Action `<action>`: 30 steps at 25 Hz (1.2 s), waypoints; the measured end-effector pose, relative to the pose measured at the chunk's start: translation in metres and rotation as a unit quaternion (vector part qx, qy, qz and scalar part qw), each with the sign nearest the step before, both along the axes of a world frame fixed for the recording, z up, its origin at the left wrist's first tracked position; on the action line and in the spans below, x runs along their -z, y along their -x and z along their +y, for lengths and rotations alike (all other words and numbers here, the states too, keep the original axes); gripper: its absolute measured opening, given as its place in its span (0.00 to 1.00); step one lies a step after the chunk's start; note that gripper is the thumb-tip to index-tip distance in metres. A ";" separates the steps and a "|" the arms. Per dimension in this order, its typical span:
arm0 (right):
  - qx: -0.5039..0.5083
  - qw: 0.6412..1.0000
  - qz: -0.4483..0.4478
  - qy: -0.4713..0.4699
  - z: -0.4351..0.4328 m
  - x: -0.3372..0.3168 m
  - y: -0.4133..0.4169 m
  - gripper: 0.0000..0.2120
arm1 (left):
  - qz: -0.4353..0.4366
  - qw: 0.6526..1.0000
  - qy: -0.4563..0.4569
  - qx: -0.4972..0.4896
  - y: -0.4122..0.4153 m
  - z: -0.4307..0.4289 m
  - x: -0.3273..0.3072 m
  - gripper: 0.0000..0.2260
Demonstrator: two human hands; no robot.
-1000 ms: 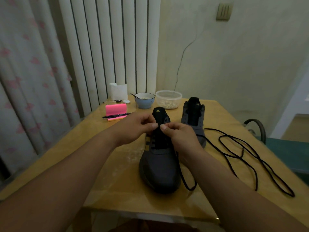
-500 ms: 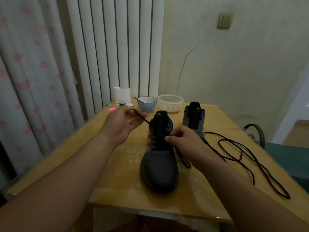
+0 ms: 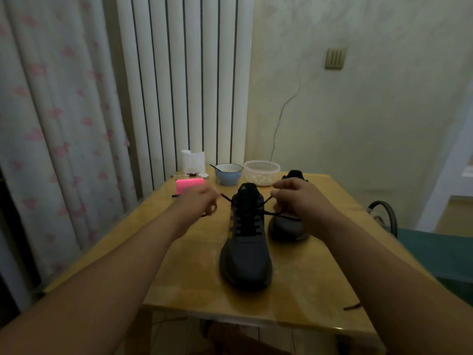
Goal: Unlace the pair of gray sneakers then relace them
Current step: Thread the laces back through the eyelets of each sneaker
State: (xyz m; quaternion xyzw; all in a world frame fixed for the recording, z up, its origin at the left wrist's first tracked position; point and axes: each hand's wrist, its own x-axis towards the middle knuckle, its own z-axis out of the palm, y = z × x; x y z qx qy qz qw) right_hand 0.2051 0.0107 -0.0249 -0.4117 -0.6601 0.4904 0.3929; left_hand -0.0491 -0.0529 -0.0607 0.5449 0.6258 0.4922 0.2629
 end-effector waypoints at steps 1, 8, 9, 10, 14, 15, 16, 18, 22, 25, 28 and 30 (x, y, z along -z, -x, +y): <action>-0.017 0.999 0.021 0.017 0.001 -0.005 0.000 0.13 | -0.092 0.994 -0.031 -0.039 0.005 0.000 -0.006 0.12; 0.003 0.997 -0.058 -0.059 0.008 -0.003 0.021 0.07 | -0.344 0.927 -0.105 -0.103 0.020 -0.006 -0.025 0.07; -0.002 0.995 -0.067 -0.068 0.008 -0.004 0.026 0.08 | -0.350 0.925 -0.109 -0.097 0.018 -0.006 -0.026 0.09; -0.001 0.993 -0.082 -0.080 0.009 -0.004 0.031 0.10 | -0.360 0.922 -0.113 -0.090 0.017 -0.006 -0.027 0.11; 0.060 0.986 -0.136 -0.071 0.020 -0.002 0.041 0.14 | -0.444 0.883 -0.129 -0.077 0.019 -0.011 -0.043 0.08; 0.064 0.990 -0.122 -0.037 0.022 -0.002 0.040 0.14 | -0.458 0.876 -0.131 -0.083 0.020 -0.014 -0.048 0.09; 0.060 0.993 -0.104 -0.002 0.020 -0.003 0.037 0.13 | -0.451 0.879 -0.126 -0.092 0.023 -0.018 -0.052 0.09; 0.054 0.995 -0.084 0.023 0.014 -0.008 0.030 0.12 | -0.411 0.899 -0.113 -0.099 0.025 -0.024 -0.061 0.11; 0.051 0.995 -0.078 -0.020 -0.002 -0.032 0.029 0.11 | -0.357 0.922 -0.124 -0.087 0.020 -0.036 -0.091 0.12; -0.001 0.993 -0.078 -0.083 -0.019 -0.060 0.042 0.11 | -0.305 0.937 -0.157 -0.065 0.009 -0.044 -0.123 0.10; -0.087 0.975 -0.101 -0.175 -0.044 -0.089 0.065 0.13 | -0.266 0.945 -0.185 -0.038 -0.010 -0.053 -0.150 0.08; -0.132 0.963 -0.124 -0.198 -0.054 -0.107 0.079 0.14 | -0.210 0.958 -0.193 -0.039 -0.023 -0.057 -0.163 0.06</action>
